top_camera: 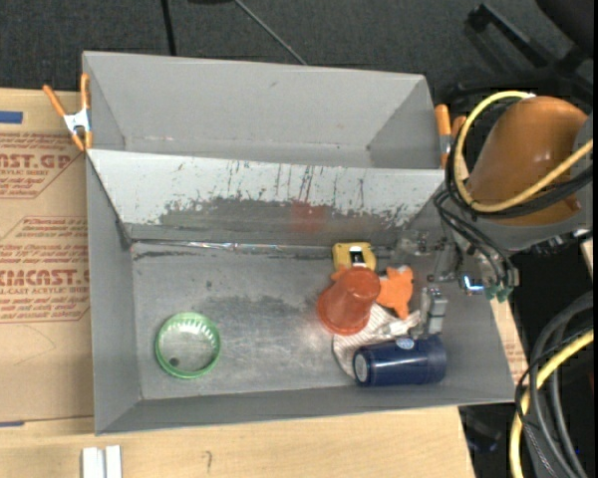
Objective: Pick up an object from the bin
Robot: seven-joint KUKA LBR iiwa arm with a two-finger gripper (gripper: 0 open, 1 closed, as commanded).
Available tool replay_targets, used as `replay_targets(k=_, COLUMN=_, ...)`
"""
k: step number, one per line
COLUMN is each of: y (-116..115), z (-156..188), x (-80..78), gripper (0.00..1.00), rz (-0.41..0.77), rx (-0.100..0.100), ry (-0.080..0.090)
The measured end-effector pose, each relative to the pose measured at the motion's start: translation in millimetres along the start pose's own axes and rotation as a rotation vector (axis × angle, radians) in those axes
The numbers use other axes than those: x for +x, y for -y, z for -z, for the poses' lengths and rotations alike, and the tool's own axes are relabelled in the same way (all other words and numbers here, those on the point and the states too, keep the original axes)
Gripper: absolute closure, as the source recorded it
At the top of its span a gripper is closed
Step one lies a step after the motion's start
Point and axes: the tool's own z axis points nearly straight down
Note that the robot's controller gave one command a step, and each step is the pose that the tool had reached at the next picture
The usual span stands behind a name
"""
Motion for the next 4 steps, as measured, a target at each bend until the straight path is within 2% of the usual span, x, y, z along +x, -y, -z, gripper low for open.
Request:
replay_targets(k=1, y=0, z=4, x=-1.7, gripper=0.00, rz=0.001, rx=0.001, ry=0.008)
replay_targets(k=2, y=-17, z=-39, x=-21.0, gripper=0.00, rz=0.052, rx=0.003, ry=0.016)
replay_targets(k=3, y=-52, z=-97, x=-56.1, gripper=1.00, rz=0.103, rx=0.008, ry=-0.005)
replay_targets(k=4, y=-52, z=-97, x=-56.1, gripper=1.00, rz=0.103, rx=0.008, ry=-0.005)
